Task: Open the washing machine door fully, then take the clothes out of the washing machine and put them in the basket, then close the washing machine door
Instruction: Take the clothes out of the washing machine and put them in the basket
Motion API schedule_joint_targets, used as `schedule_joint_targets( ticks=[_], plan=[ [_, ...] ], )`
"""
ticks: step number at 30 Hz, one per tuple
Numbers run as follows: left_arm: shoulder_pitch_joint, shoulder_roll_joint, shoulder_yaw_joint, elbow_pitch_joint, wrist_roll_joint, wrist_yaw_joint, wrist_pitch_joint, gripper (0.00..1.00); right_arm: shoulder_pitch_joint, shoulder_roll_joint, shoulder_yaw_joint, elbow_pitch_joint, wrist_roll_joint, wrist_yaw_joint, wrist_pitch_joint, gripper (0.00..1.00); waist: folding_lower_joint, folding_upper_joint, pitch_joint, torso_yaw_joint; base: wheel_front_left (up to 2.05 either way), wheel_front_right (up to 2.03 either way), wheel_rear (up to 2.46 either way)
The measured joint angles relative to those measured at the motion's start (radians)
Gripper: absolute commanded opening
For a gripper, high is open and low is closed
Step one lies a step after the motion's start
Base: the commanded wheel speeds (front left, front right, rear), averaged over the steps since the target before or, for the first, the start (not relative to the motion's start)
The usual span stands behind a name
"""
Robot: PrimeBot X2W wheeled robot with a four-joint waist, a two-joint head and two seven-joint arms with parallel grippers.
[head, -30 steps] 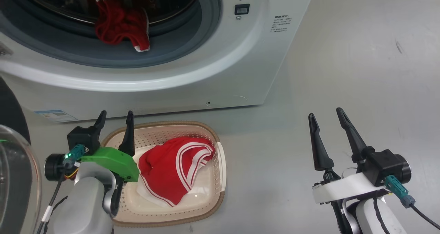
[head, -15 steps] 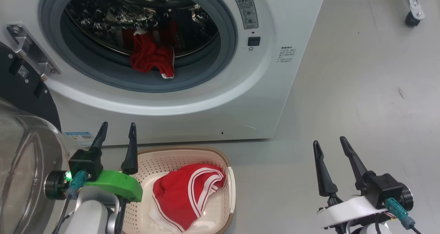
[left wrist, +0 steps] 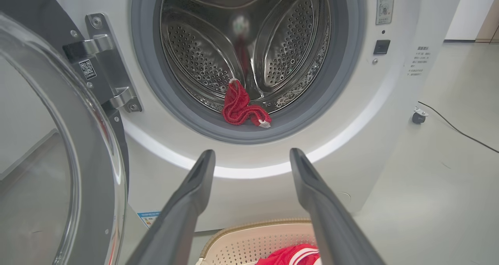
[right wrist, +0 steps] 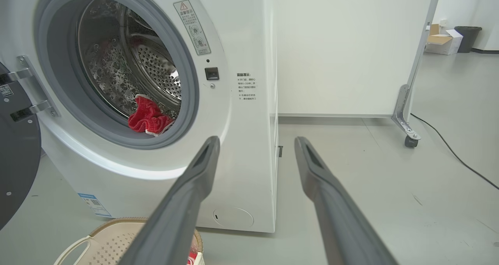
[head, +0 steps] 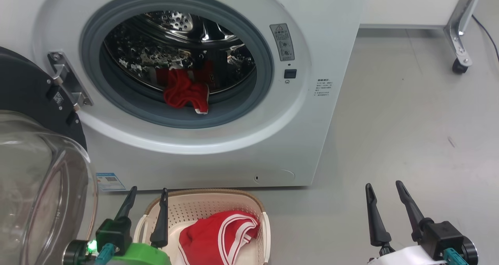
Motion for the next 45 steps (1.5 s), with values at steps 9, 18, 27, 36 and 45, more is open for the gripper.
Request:
schedule_joint_targets(
  ticks=[9, 18, 27, 36, 45],
  plan=[
    [0.083, 0.004, -0.005, -0.069, 0.008, 0.012, 0.000, 1.00, 0.053, 0.002, -0.004, -0.014, 0.000, -0.007, 0.000, 1.00, 0.0000, 0.0000, -0.051, 0.013, 0.00, 0.00, 0.00],
    [0.115, 0.011, -0.012, -0.124, 0.011, 0.021, 0.001, 1.00, 0.059, 0.004, 0.003, -0.028, 0.000, -0.007, 0.000, 1.00, 0.0000, 0.0000, -0.059, 0.008, 0.00, 0.00, 0.00],
    [0.147, 0.015, -0.022, -0.162, 0.020, 0.029, 0.015, 1.00, 0.076, 0.005, 0.007, -0.030, 0.000, -0.007, 0.000, 1.00, 0.0000, 0.0000, -0.061, -0.003, 0.00, 0.00, 0.00],
    [0.167, 0.015, -0.028, -0.193, 0.024, 0.030, 0.032, 1.00, 0.076, 0.006, 0.009, -0.031, 0.000, -0.006, 0.000, 1.00, 0.0000, 0.0000, -0.061, -0.009, 0.00, 0.00, 0.00],
    [0.173, 0.015, -0.028, -0.217, 0.024, 0.039, 0.049, 1.00, 0.077, 0.006, 0.012, -0.033, 0.000, -0.006, 0.000, 1.00, 0.0000, 0.0000, -0.056, -0.009, 0.00, 0.00, 0.00]
  ],
)
